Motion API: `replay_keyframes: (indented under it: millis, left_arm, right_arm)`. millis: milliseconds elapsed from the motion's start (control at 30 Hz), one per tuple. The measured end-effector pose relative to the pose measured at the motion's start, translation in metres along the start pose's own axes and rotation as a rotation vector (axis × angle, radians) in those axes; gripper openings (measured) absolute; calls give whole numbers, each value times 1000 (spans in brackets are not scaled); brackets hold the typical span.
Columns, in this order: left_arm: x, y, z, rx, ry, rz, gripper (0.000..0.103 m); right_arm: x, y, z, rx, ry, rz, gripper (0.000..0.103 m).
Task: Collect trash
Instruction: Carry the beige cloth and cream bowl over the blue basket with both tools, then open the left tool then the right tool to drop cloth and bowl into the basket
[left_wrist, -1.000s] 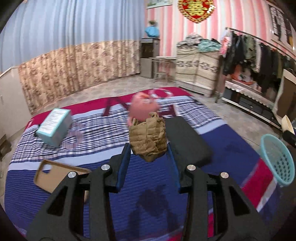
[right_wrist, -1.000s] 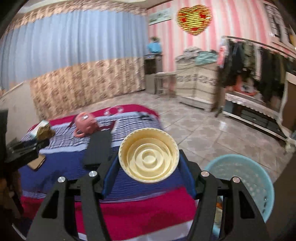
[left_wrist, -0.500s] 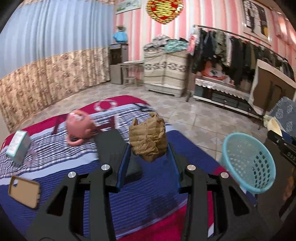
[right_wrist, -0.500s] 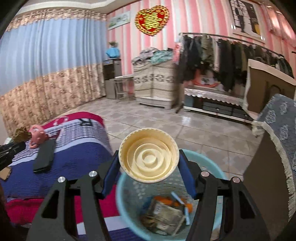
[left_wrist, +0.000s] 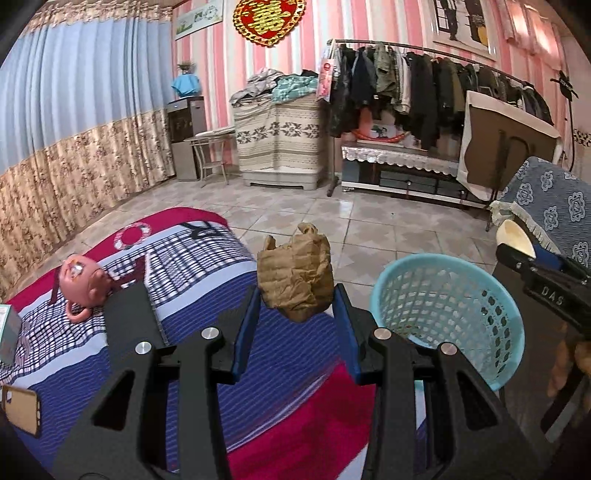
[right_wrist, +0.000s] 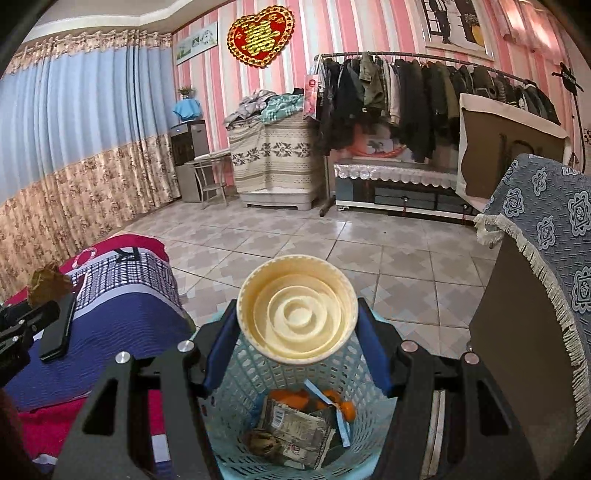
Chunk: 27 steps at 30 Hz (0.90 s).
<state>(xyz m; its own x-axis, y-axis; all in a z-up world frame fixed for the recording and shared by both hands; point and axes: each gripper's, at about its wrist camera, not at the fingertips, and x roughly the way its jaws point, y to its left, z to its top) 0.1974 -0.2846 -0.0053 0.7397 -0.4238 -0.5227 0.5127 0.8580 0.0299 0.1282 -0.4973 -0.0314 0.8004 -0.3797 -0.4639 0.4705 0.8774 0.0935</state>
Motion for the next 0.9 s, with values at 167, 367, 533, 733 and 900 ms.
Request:
replay_keyframes:
  millis: [167, 367, 533, 733, 900]
  left_arm:
    - [10, -20, 6, 7, 15, -34, 39]
    - [19, -45, 19, 26, 6, -67, 39]
    - [34, -69, 25, 16, 45, -127, 40]
    - [51, -99, 16, 69, 64, -127, 41]
    - [69, -110, 2, 106, 100, -118, 42]
  right_arm:
    - [0, -5, 1, 8, -4, -10, 61]
    - [0, -17, 1, 36, -8, -20, 61]
    - [2, -26, 0, 59, -6, -37, 61]
    - [4, -44, 1, 108, -5, -50, 61]
    - [3, -49, 0, 135, -8, -61, 61]
